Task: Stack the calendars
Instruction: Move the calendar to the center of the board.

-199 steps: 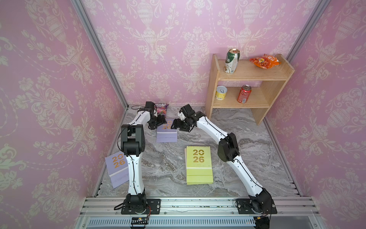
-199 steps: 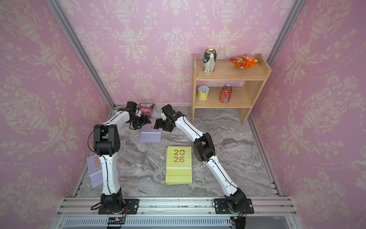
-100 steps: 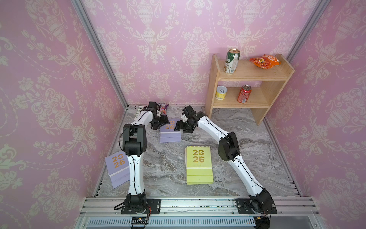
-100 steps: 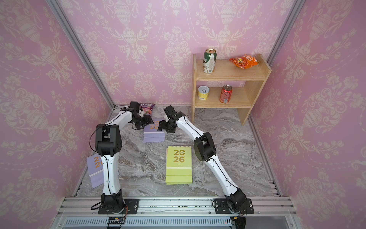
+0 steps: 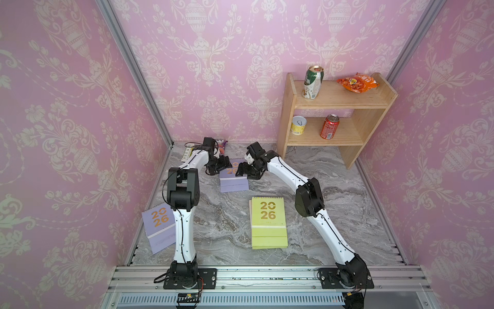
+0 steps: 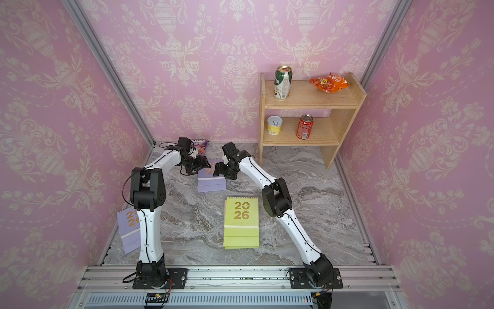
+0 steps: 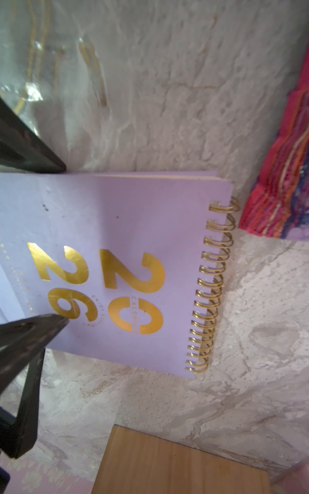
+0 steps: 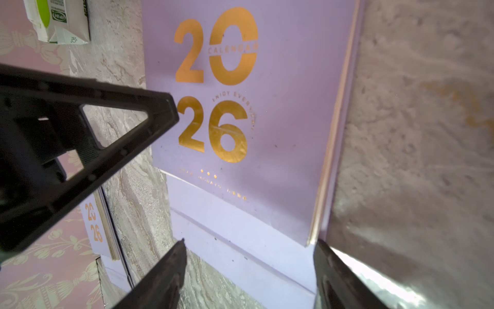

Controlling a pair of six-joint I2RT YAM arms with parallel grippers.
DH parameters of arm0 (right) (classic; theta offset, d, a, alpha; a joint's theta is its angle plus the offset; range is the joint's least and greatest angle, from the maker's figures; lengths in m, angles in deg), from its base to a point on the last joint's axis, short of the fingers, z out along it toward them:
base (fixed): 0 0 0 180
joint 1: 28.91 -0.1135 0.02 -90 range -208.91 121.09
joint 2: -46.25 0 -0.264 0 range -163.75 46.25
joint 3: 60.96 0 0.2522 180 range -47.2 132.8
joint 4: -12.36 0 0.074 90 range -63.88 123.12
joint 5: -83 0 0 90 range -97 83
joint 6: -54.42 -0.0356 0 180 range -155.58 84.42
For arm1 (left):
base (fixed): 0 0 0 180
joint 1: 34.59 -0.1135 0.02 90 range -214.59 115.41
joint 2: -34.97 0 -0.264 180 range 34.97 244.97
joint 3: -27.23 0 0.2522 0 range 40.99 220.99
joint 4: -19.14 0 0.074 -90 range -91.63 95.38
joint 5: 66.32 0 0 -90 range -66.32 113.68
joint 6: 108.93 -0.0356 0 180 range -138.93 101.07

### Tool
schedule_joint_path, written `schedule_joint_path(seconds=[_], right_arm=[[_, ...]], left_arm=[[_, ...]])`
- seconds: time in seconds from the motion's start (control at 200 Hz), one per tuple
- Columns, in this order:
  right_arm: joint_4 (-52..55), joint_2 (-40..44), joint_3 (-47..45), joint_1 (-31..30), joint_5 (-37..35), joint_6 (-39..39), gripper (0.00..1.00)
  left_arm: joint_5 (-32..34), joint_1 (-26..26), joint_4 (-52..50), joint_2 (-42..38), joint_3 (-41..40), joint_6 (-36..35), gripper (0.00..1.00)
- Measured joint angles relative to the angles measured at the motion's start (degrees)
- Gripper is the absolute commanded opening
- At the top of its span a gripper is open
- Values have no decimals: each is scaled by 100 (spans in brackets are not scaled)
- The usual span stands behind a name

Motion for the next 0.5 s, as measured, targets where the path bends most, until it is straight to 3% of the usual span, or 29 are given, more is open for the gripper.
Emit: schedule_joint_path(seconds=[0.215, 0.5], right_arm=[[-328, 129, -367, 63, 238, -2, 74], [-284, 184, -411, 57, -173, 61, 75]], left_arm=[[-68, -17, 260, -87, -212, 0, 82], [-199, -20, 466, -166, -400, 0, 81]])
